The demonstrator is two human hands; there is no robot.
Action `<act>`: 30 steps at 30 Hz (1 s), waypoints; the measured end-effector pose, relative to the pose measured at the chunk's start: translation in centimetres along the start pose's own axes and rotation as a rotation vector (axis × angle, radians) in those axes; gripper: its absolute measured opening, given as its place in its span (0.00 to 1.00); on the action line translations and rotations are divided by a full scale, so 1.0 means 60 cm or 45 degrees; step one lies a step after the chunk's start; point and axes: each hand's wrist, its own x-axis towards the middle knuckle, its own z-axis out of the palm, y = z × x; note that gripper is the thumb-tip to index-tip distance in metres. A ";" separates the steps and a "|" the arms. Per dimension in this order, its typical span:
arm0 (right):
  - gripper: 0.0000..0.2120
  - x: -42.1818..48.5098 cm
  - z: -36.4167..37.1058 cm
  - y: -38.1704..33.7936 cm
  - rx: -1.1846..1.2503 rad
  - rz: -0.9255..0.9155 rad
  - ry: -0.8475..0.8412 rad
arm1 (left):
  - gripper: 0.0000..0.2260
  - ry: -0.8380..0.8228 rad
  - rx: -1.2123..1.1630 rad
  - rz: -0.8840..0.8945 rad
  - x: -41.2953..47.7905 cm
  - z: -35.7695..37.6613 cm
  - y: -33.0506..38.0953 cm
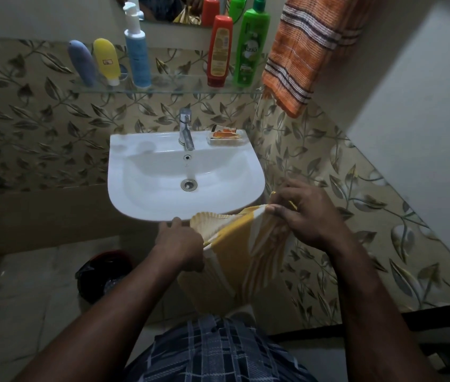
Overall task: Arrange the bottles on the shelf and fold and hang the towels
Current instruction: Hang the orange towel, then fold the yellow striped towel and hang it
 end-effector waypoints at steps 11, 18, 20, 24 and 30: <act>0.03 0.003 0.013 -0.014 -0.066 -0.070 0.017 | 0.09 0.319 -1.836 0.606 -0.030 -0.048 0.058; 0.02 -0.002 0.005 -0.012 -0.064 -0.117 -0.019 | 0.07 0.569 -1.190 0.541 -0.015 -0.047 0.056; 0.02 -0.005 0.003 -0.010 -0.062 -0.128 -0.034 | 0.03 0.642 -1.070 0.467 -0.003 -0.050 0.048; 0.02 -0.010 -0.003 -0.011 -0.042 -0.167 -0.051 | 0.09 0.524 -0.976 0.508 0.012 -0.055 0.017; 0.02 -0.008 -0.006 -0.012 -0.009 -0.210 -0.037 | 0.12 0.245 -1.469 0.755 0.013 -0.054 0.017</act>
